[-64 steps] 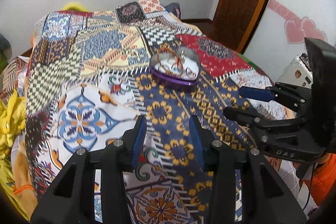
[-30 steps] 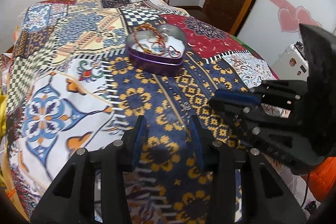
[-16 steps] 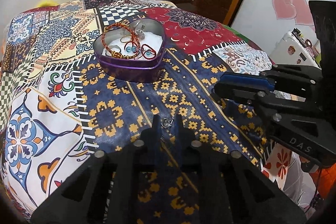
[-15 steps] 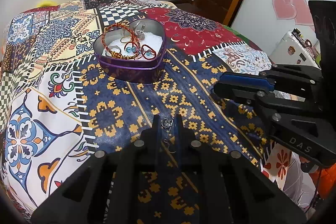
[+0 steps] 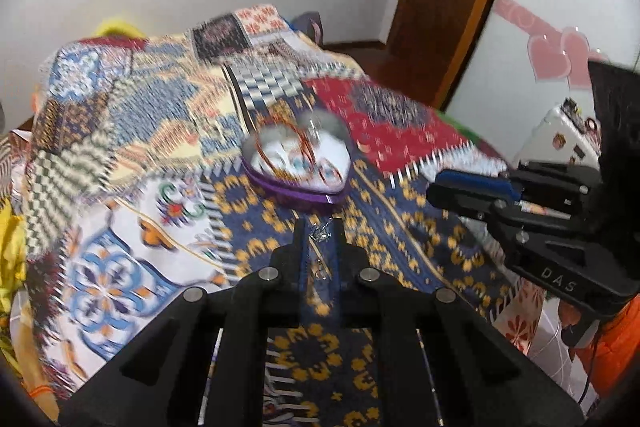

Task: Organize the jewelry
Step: 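Lower both earrings into the heart tin and open both tools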

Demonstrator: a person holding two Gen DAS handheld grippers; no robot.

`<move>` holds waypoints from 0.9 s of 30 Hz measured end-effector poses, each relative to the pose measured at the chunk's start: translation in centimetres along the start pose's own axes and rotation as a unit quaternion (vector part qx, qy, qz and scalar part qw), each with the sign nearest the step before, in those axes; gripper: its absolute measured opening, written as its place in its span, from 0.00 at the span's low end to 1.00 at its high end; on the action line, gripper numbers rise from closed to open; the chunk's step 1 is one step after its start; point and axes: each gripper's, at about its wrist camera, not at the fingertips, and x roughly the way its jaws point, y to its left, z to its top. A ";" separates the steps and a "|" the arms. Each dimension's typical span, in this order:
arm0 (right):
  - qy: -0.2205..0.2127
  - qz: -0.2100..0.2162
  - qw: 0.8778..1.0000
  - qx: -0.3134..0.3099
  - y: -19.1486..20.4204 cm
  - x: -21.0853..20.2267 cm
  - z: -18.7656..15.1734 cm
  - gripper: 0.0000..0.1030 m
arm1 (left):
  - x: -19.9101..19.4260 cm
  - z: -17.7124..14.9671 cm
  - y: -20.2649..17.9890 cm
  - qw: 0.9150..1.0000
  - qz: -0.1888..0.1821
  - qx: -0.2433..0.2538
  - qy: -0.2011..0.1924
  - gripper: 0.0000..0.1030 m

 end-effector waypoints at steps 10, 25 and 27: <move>-0.037 0.004 0.999 -0.003 0.3 -0.3 3.0 0.09 | -2.5 3.9 1.3 0.998 0.005 -0.010 -0.061 0.08; -0.032 0.018 0.999 0.003 -0.4 3.0 4.9 0.09 | 0.9 6.0 2.1 0.998 -0.005 -0.022 -0.064 0.08; -0.023 0.020 1.000 0.002 -0.6 3.8 4.8 0.09 | 1.8 6.0 2.2 0.998 -0.004 -0.021 -0.056 0.08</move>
